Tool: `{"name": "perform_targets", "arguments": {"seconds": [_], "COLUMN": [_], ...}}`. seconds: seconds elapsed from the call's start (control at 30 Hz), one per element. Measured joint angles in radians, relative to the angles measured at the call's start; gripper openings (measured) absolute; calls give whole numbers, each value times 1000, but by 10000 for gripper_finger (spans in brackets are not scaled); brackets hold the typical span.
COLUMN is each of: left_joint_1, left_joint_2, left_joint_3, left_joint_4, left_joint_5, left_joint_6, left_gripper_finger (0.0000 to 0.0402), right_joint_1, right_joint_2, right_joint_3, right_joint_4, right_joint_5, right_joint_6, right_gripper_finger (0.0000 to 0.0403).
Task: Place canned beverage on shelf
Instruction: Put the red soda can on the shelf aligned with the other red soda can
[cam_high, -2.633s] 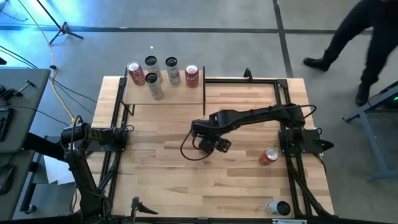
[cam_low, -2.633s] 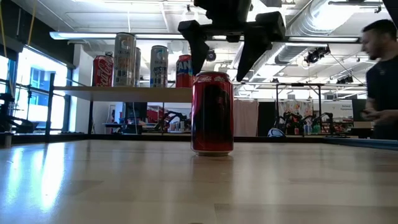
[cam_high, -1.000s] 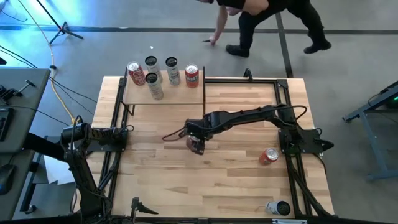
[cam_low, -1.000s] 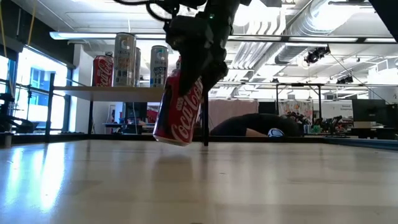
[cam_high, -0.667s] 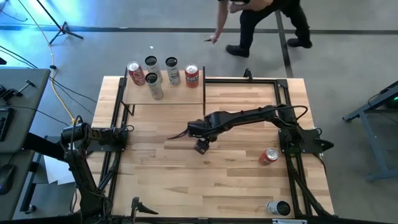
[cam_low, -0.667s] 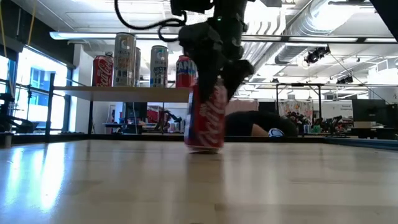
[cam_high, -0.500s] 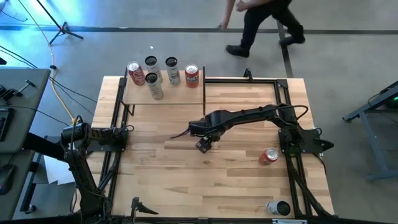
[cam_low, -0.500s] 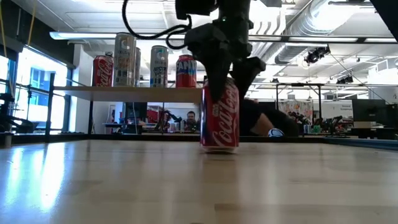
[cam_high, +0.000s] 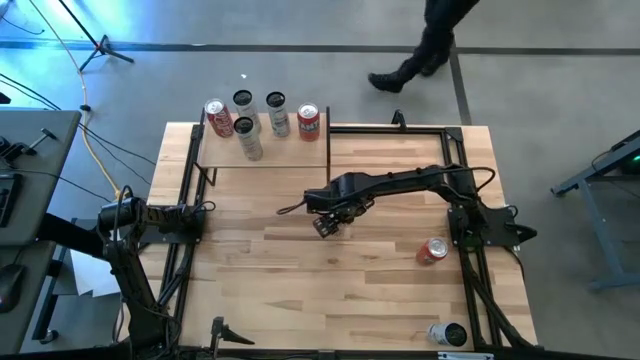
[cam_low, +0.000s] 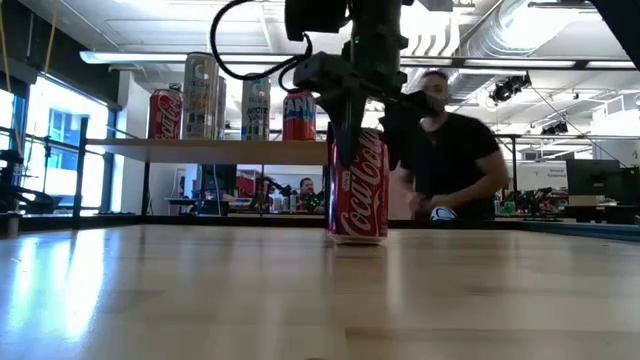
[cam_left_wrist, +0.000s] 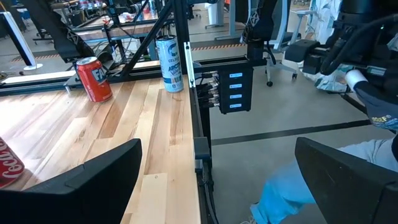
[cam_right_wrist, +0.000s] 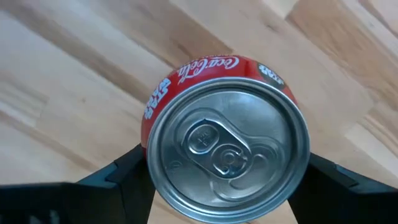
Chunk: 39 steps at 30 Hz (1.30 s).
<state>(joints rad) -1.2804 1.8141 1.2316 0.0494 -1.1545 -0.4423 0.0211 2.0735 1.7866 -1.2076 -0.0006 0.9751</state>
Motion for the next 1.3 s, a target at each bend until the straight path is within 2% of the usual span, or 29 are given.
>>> {"name": "perform_targets", "arguments": {"seconds": [0.27, 0.63, 0.77, 1.0, 1.3], "left_joint_1": [0, 0, 0, 0, 0], "left_joint_2": [0, 0, 0, 0, 0], "left_joint_3": [0, 0, 0, 0, 0], "left_joint_4": [0, 0, 0, 0, 0], "left_joint_5": [0, 0, 0, 0, 0], "left_joint_6": [0, 0, 0, 0, 0], "left_gripper_finger": [399, 399, 399, 399, 399], "right_joint_1": [1, 5, 8, 28, 32], "right_joint_2": [0, 6, 6, 6, 6], "right_joint_3": [0, -2, -2, -2, -2], "right_joint_4": [-14, -43, -45, -28, 86], "right_joint_5": [-23, -63, -80, -24, -30], "right_joint_6": [15, 12, -26, -60, -60], "right_gripper_finger": [276, 300, 301, 303, 303]}}
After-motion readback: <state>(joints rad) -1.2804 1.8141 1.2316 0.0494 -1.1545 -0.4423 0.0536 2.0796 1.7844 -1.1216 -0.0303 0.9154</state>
